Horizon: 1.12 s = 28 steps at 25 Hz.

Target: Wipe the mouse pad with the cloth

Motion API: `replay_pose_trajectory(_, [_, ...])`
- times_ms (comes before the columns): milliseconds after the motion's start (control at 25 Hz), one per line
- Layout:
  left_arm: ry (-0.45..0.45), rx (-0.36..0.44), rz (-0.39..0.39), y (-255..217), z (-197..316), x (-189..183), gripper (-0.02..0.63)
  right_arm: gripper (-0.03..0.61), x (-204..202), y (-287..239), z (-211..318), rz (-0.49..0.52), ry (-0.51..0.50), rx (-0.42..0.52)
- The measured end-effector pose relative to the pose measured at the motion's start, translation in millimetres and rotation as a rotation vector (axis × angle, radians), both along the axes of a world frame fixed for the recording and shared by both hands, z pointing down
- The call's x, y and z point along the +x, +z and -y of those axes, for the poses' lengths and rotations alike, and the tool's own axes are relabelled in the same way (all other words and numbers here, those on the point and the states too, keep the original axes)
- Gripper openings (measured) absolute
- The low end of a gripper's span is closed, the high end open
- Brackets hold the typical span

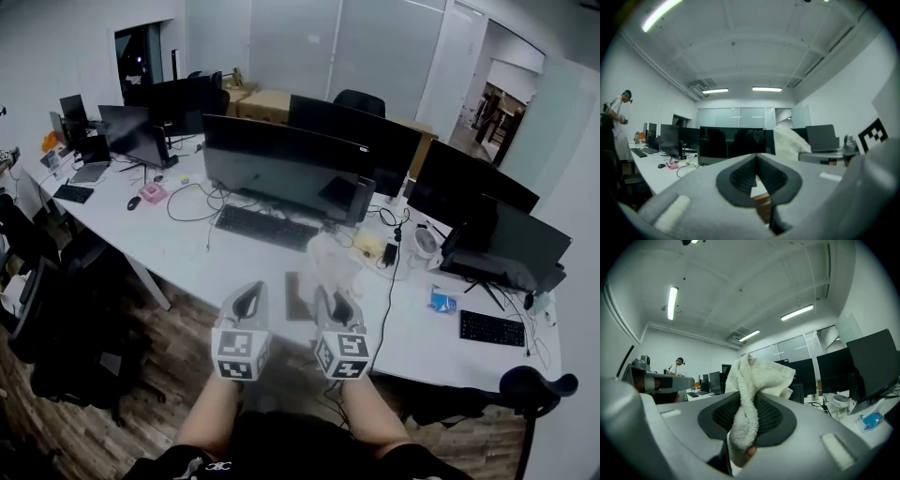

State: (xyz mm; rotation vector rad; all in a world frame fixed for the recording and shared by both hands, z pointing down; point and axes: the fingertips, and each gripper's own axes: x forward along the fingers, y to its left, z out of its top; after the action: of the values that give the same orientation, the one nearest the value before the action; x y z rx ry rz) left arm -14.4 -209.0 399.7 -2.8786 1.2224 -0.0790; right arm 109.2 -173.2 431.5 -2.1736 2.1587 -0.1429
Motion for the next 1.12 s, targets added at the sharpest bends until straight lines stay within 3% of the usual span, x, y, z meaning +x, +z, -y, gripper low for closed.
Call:
replay_pose_trajectory(440, [0.012,-0.032,-0.002,6.4,87.1,21.6,-0.002,0.084,26.7,17.8,79.8,0.011,0.029,-0.049])
replay_pose_trajectory(1120, [-0.202,-0.078,0.042,23.3,106.7,3.3,-0.002,0.084,29.5,131.5,171.2,0.041,-0.154,-0.342])
